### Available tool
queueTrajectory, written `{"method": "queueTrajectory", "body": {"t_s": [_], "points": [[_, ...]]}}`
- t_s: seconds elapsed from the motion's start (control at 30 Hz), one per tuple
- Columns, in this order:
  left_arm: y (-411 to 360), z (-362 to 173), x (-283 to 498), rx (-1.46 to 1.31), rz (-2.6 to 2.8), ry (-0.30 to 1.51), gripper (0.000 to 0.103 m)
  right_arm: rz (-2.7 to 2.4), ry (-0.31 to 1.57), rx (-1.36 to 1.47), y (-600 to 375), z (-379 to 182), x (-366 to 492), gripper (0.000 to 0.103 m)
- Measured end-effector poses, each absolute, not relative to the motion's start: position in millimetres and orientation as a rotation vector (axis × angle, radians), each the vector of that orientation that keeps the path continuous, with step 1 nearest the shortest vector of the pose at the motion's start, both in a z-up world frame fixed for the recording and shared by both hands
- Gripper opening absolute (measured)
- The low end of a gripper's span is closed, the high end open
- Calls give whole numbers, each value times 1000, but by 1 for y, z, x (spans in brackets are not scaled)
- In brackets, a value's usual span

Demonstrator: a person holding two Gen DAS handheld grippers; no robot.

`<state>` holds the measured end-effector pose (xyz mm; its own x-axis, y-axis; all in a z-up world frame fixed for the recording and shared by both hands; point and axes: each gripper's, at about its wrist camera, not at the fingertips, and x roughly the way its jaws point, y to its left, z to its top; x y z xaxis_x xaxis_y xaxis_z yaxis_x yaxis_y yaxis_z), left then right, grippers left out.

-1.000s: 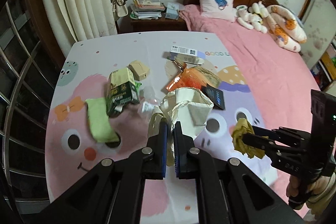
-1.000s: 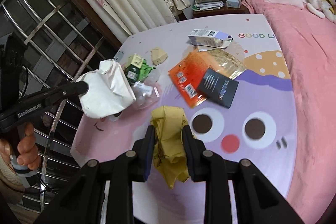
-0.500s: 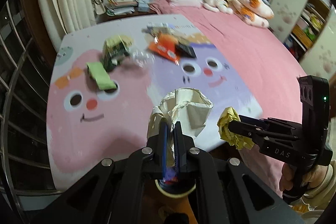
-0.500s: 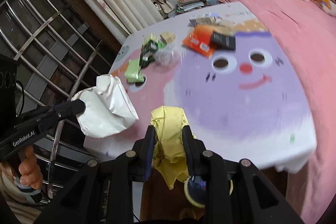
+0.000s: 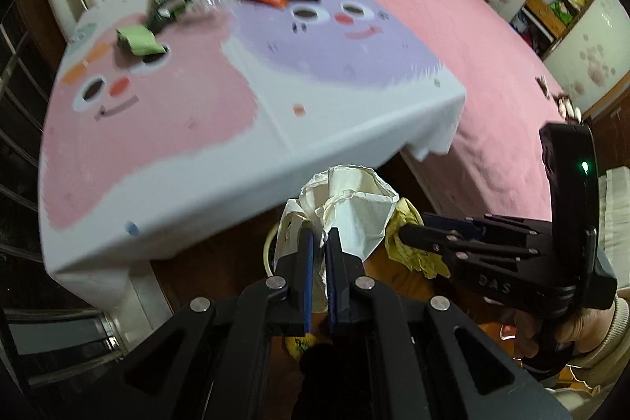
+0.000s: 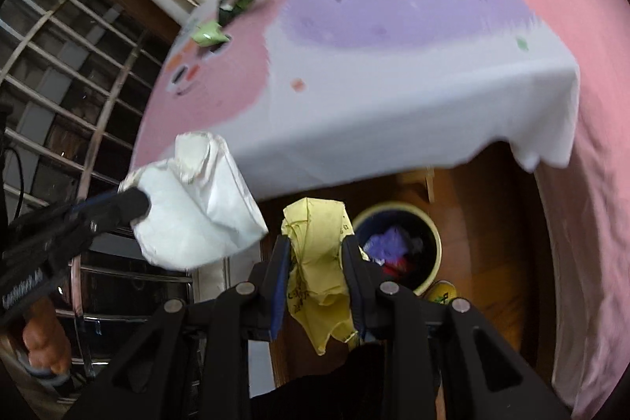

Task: Collect trash
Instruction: 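Lift the yellow wrapper and white tissue toward the bin, then open both tools over the bin to drop the wrapper and tissue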

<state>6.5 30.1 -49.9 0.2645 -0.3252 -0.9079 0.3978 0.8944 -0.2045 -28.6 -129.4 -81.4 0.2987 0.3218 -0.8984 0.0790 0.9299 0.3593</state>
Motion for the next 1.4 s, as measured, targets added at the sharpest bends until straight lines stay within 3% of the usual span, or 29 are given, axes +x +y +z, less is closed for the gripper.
{"method": "queueTrajectory", "body": {"t_s": [0.2, 0.43, 0.5, 0.57, 0.6, 0.67, 0.73, 0.8, 0.87, 0.97, 1.4], "points": [[6, -122, -6, 104, -490, 1254, 4, 76, 1313, 417, -143, -160, -34, 27], [-16, -246, 1, 105, -481, 1296, 5, -4, 1381, 439, -154, -280, -25, 30], [-19, -275, 3, 115, -467, 1305, 11, -10, 1394, 449, -158, -310, -23, 32], [-23, -302, 6, 121, -453, 1312, 29, -24, 1408, 462, -163, -338, -23, 43], [-25, -313, 9, 114, -454, 1320, 35, -31, 1410, 463, -166, -348, -22, 44], [-26, -331, 13, 110, -447, 1340, 57, -31, 1407, 465, -167, -365, -18, 46], [-26, -343, 16, 118, -411, 1348, 60, -46, 1403, 449, -168, -375, -15, 50], [-23, -350, 20, 116, -384, 1365, 64, -58, 1404, 436, -169, -378, -14, 57], [-22, -350, 22, 102, -353, 1365, 76, -55, 1402, 443, -172, -376, -12, 58], [-12, -338, 25, 91, -317, 1341, 84, -44, 1386, 432, -174, -364, -8, 58], [0, -237, 23, 70, -257, 1286, 85, 20, 1349, 367, -179, -263, -4, 58]]}}
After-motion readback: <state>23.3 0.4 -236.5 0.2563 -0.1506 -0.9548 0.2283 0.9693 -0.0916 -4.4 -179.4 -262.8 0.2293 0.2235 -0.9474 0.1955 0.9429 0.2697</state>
